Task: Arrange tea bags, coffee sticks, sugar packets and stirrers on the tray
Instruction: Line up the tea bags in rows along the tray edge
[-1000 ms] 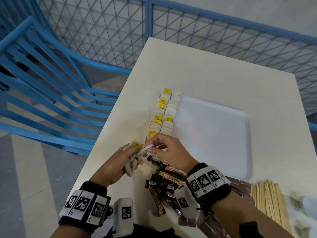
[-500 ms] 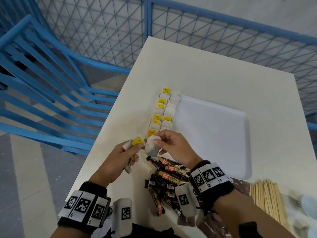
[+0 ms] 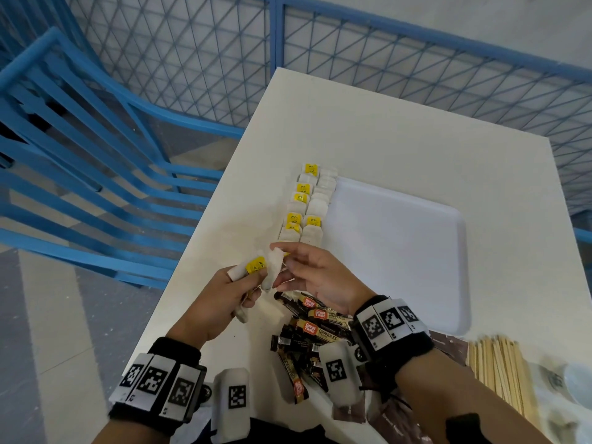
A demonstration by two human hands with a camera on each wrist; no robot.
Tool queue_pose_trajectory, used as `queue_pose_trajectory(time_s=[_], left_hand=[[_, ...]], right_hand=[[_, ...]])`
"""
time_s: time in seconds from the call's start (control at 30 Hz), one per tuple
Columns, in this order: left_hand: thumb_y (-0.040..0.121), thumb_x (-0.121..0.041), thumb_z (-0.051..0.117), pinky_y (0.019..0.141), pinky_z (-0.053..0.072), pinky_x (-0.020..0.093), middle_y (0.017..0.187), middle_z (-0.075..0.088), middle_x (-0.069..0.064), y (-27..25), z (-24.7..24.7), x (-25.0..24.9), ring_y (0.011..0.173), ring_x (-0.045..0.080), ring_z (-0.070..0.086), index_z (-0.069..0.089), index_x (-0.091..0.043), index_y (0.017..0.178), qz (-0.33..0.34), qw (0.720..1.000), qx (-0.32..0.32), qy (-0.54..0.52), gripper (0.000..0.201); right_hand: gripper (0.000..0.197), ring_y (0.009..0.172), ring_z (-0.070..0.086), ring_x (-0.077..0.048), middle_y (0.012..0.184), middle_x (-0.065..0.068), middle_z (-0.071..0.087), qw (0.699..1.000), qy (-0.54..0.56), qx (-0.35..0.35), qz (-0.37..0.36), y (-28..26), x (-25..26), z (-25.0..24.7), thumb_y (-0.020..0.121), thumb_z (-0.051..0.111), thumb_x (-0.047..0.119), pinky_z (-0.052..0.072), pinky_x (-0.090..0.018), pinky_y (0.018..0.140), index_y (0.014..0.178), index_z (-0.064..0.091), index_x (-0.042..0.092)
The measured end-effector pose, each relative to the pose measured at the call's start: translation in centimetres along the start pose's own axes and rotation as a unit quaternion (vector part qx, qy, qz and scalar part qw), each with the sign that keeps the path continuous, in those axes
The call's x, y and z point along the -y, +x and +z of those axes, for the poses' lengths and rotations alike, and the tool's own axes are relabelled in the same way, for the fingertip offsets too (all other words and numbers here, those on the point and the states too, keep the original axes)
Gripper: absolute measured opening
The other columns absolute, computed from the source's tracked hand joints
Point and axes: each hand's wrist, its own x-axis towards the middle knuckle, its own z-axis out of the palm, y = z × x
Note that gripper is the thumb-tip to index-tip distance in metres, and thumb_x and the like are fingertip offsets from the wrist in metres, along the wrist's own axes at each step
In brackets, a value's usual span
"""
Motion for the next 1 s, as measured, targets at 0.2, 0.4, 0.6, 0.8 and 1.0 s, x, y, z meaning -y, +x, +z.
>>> queue_pose_trajectory(time_s=[0.2,0.4,0.6,0.8,1.0], left_hand=[[0.095,-0.019,0.049,0.039,0.025,0.018,0.060,0.049,0.005,-0.1,0.3,0.0,0.044,0.007,0.034,0.062,0.009,0.096,-0.029,0.999,0.022,0.017,0.031],[0.094,-0.017,0.051,0.042,0.030,0.019,0.052,0.048,0.000,-0.1,0.0,0.2,0.050,0.013,0.036,0.060,-0.001,0.078,-0.040,0.999,-0.015,-0.001,0.025],[0.094,-0.021,0.053,0.047,0.037,0.015,0.083,0.065,-0.002,0.1,-1.9,0.5,0.053,0.004,0.045,0.070,-0.012,0.102,-0.024,0.997,-0.061,-0.041,0.020],[0.098,-0.022,0.040,0.047,0.037,0.016,0.086,0.060,0.003,0.4,-2.2,0.4,0.051,0.006,0.044,0.065,-0.010,0.107,-0.028,0.997,-0.041,-0.059,0.029],[0.098,-0.019,0.033,0.048,0.035,0.016,0.086,0.052,0.002,0.5,-1.7,0.3,0.058,0.010,0.041,0.063,-0.014,0.105,-0.040,0.997,-0.025,-0.063,0.032]], right_hand=[[0.019,0.058,0.047,-0.006,0.079,0.000,0.050,0.986,-0.149,-0.050,-0.057,0.7,-0.4,0.3,0.087,0.062,0.008,0.043,-0.018,0.053,0.097,0.063,0.024],[0.010,0.067,0.055,-0.008,0.079,0.006,0.058,0.979,-0.173,-0.088,-0.057,1.1,-0.9,-0.4,0.088,0.061,0.013,0.044,-0.019,0.056,0.083,0.056,0.019],[0.009,0.056,0.058,-0.006,0.075,-0.001,0.063,0.951,-0.231,-0.201,-0.049,1.7,-1.3,-3.4,0.085,0.064,0.007,0.049,-0.017,0.052,0.084,0.057,0.012],[0.009,0.058,0.059,-0.002,0.080,-0.012,0.064,0.940,-0.279,-0.195,-0.027,2.7,-1.8,-3.2,0.084,0.067,0.007,0.047,-0.011,0.054,0.088,0.059,0.007],[0.014,0.065,0.051,-0.007,0.077,-0.004,0.058,0.909,-0.374,-0.184,-0.014,3.9,-2.5,-2.5,0.081,0.070,0.009,0.043,-0.012,0.064,0.084,0.058,0.014]])
